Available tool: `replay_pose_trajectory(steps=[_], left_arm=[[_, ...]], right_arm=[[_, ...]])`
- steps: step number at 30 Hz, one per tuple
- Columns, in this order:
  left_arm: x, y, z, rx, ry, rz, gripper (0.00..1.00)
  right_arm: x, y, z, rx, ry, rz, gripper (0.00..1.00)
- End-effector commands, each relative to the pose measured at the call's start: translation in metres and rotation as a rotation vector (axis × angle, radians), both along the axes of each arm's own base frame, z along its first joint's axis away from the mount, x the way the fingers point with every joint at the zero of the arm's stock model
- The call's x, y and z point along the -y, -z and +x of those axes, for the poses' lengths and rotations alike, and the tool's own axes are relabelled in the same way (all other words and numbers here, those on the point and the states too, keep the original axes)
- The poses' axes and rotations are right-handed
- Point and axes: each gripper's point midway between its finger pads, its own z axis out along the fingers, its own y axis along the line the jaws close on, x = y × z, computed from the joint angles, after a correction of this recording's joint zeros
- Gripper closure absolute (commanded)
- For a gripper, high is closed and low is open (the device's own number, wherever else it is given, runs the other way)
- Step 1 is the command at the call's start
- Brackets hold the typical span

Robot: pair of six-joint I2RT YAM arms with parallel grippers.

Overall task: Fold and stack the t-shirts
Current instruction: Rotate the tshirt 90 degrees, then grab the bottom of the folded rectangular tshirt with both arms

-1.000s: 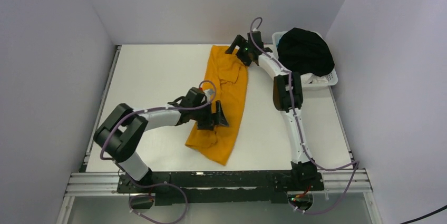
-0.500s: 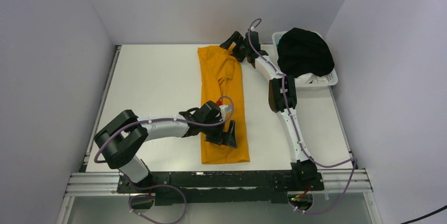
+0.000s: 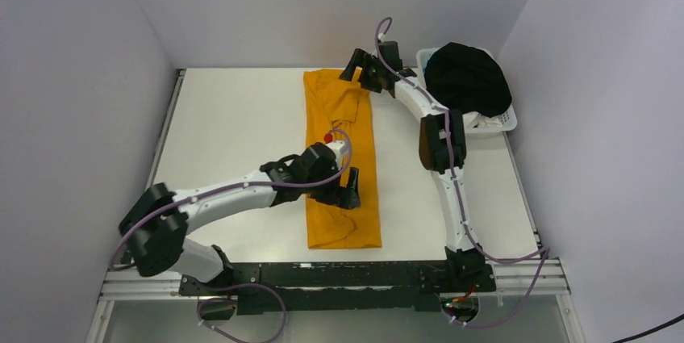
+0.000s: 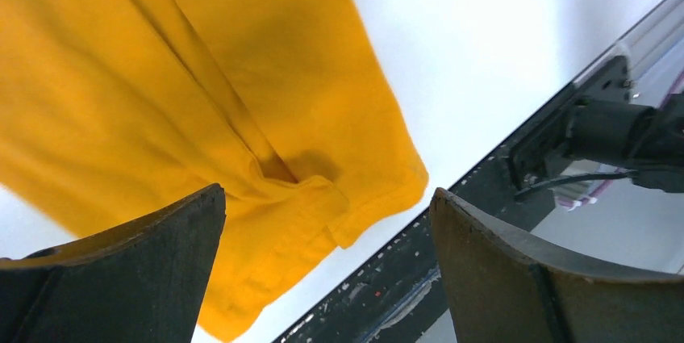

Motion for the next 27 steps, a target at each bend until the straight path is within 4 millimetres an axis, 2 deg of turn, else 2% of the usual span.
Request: replay_pose_trajectory(steps=[1,2,5,7,10,12,15,17,20,23,27], left_arm=[[-0.033,-0.029,0.000,0.106,-0.076,0.018,0.00],[-0.044,-0.026,-0.005,0.099,-0.092,0.029,0.01],[-0.069,-0.010,-0.027,0.057,-0.104,0.056,0.01],[-0.077,0.001,-0.042,0.015,-0.091,0.051,0.00],[-0.081,0.022,-0.065,-0.061,-0.056,0.050,0.01],[-0.079,0.032,-0.073,-0.091,-0.042,0.048,0.01],[-0.075,0.042,-0.074,-0.112,-0.059,0.062,0.03],[-0.070,0.046,-0.073,-0.120,-0.067,0.066,0.13],[-0.069,0.057,-0.073,-0.135,-0.089,0.097,0.23],[-0.075,0.070,-0.077,-0.161,-0.119,0.162,0.34],[-0.088,0.079,-0.081,-0.178,-0.146,0.257,0.61]], right_arm=[[0.025,-0.118,-0.034,0.226,-0.030,-0.161,0.00],[0.032,-0.106,-0.055,0.185,-0.035,-0.195,0.00],[0.050,-0.089,-0.118,0.103,-0.039,-0.260,0.00],[0.061,-0.082,-0.165,0.037,-0.005,-0.274,0.00],[0.072,-0.057,-0.234,-0.061,0.019,-0.293,0.00],[0.070,-0.042,-0.280,-0.093,0.003,-0.315,0.00],[0.071,-0.017,-0.340,-0.171,-0.029,-0.320,0.00],[0.071,0.000,-0.378,-0.235,-0.083,-0.308,0.00],[0.069,0.011,-0.419,-0.299,-0.151,-0.282,0.00],[0.071,0.016,-0.450,-0.352,-0.178,-0.251,0.00],[0.064,0.024,-0.478,-0.414,-0.229,-0.174,0.02]])
